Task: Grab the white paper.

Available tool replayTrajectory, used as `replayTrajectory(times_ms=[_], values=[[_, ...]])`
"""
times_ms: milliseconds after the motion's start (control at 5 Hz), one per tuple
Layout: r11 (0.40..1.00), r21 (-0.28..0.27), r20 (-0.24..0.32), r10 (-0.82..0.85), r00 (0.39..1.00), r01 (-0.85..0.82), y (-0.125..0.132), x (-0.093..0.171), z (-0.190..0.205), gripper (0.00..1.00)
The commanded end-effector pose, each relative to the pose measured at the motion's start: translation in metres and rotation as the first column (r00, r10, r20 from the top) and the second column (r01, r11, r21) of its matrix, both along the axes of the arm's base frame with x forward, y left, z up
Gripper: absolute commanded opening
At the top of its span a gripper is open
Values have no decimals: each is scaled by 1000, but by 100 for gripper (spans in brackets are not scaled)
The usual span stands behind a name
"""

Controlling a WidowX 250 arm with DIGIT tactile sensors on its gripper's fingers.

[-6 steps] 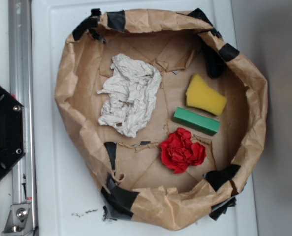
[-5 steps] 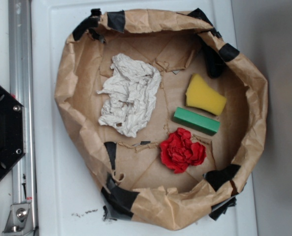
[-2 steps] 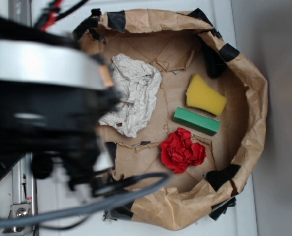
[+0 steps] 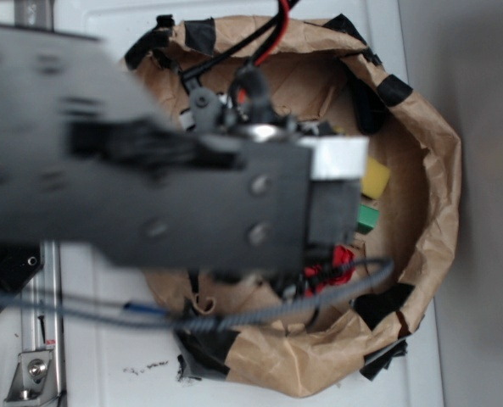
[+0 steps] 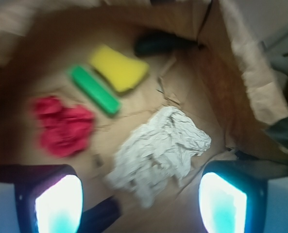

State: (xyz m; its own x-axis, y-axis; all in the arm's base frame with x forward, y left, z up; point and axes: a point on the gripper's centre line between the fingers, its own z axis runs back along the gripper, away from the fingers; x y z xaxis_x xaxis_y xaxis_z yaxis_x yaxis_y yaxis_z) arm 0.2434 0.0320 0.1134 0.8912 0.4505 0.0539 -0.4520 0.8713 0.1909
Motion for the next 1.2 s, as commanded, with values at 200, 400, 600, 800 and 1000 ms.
replayTrajectory(times_ms=[200,400,600,800,1000], values=[[959,-196,-7,-211,977,205,1,27,-75,100],[951,-246,-54,-206,977,187,-14,34,-80,100],[961,-231,-59,-170,984,152,-13,34,-81,0],[968,-209,-55,-156,986,142,-12,30,-78,0],[972,-213,-68,-121,990,104,-10,19,-69,0]])
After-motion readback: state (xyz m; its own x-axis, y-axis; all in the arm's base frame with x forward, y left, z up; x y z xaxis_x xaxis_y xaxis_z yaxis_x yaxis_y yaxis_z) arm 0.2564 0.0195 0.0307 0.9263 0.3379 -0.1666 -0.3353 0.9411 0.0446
